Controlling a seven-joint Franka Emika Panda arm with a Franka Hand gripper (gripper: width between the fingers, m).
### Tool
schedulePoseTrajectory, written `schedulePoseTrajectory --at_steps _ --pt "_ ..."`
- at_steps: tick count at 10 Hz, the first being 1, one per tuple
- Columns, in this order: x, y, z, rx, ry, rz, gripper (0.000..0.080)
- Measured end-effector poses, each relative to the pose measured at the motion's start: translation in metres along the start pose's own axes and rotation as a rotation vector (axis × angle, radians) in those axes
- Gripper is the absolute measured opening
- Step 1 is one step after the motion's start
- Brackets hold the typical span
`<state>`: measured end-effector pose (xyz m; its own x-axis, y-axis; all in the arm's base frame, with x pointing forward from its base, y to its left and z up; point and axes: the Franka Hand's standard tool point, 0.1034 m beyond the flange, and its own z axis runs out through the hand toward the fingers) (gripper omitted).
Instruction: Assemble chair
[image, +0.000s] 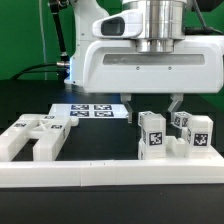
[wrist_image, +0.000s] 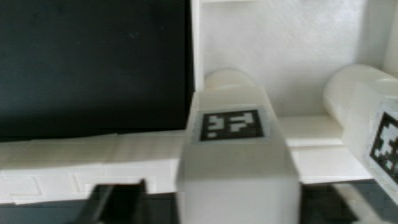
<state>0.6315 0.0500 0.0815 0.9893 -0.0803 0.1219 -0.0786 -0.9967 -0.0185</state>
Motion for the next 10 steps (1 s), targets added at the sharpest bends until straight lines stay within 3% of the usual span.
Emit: schedulePoseTrajectory --at_steps 1,5,10 --pt "0.0 0.0001 0.0 0.0 0.0 0.013 0.0288" --pt "0.0 0.0001 0.0 0.001 0.0 0.239 0.0288" --pt "-0.0018 -0.0026 0.0008 0.003 -0.006 0.821 0.0291"
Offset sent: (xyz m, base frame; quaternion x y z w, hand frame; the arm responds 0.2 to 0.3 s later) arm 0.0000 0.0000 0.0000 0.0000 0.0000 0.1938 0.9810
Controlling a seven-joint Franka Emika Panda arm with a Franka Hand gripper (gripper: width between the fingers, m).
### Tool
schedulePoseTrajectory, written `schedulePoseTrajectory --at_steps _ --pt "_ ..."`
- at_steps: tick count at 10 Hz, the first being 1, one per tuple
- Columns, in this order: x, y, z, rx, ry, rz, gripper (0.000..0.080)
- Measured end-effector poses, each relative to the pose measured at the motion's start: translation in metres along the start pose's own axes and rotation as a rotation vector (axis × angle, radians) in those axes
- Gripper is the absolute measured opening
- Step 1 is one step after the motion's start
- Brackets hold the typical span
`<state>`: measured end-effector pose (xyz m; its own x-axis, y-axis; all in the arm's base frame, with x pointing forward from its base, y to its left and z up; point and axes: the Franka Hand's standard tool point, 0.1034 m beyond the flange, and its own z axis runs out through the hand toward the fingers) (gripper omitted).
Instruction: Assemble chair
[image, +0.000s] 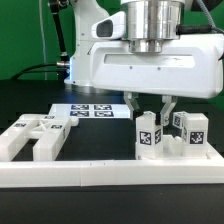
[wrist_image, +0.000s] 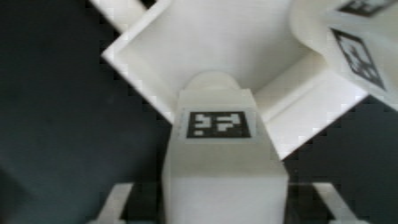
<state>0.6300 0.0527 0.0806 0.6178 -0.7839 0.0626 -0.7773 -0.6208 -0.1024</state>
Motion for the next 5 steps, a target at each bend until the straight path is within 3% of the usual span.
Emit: schedulePoseTrajectory --at_steps 5 --pt "-0.0019 -0.0015 0.0001 -0.001 -0.01 0.426 0.0291"
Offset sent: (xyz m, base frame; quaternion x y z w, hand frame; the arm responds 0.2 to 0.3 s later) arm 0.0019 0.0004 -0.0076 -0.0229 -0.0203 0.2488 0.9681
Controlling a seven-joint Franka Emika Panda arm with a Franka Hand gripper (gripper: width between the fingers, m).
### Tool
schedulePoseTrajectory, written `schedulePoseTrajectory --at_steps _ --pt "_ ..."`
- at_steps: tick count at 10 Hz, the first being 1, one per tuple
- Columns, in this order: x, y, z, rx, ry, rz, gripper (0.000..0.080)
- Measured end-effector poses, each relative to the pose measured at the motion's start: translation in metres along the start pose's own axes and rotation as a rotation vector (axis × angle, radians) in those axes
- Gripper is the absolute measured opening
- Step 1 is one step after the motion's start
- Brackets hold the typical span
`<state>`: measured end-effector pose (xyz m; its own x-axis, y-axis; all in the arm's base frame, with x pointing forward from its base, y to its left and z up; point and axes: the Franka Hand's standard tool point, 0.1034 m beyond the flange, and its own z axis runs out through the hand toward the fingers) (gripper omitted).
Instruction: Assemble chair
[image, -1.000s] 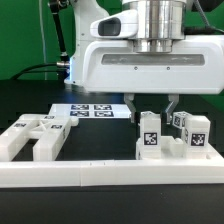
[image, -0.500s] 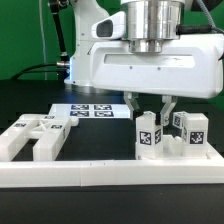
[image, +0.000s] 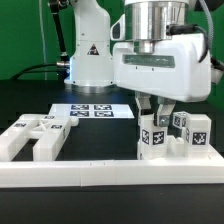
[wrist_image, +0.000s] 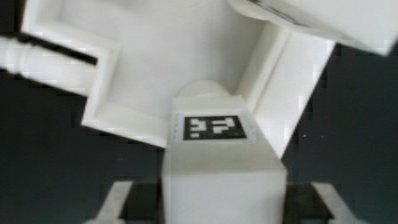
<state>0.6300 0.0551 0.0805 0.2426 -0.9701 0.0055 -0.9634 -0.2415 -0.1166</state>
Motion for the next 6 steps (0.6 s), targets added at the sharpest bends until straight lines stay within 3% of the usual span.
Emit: schedulePoseTrajectory --at_steps 4,5,6 --pt "-0.0007 0.0008 0.0002 -0.006 -0.006 0.029 0.0291" --pt "-0.0029 0.0011 0.0003 -0.011 -0.01 -0.006 0.0483" --pt "-0.0044 0.001 0.0005 -0.011 -0.011 -0.092 0.0483"
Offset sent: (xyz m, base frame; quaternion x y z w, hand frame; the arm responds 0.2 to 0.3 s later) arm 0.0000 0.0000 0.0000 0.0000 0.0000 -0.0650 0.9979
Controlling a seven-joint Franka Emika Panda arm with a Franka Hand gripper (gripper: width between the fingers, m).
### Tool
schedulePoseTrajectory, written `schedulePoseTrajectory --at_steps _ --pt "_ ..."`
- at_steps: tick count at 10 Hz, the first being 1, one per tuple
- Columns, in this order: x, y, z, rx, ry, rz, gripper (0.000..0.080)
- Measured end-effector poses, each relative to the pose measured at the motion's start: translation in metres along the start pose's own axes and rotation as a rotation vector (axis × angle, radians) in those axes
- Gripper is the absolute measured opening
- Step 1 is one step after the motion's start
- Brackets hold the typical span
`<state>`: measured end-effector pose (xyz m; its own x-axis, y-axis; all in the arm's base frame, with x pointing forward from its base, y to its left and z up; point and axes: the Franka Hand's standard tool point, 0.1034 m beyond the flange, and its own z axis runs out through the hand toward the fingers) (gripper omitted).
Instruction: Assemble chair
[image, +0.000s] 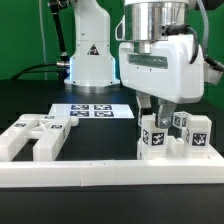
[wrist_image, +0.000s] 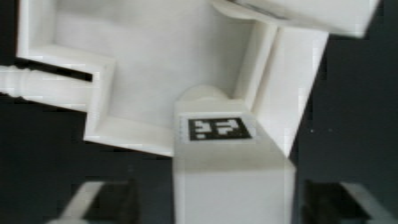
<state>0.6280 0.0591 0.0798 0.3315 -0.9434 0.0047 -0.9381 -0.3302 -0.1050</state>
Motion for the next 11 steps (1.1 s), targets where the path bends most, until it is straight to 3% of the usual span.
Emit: schedulePoseTrajectory --at_steps 1,2,7,11 --pt "0.0004 -0.0006 -0.0001 0.004 0.002 -0.132 0.0611" --pt "0.0026 -0.0005 -0.0001 0.008 0.006 -0.25 0.0638" --pt "-0.0015 -0.0004 0.0008 0.004 0.009 -0.639 0.0649" --pt "0.0041 0.0003 0.0001 -0.004 0.016 -0.931 0.0649"
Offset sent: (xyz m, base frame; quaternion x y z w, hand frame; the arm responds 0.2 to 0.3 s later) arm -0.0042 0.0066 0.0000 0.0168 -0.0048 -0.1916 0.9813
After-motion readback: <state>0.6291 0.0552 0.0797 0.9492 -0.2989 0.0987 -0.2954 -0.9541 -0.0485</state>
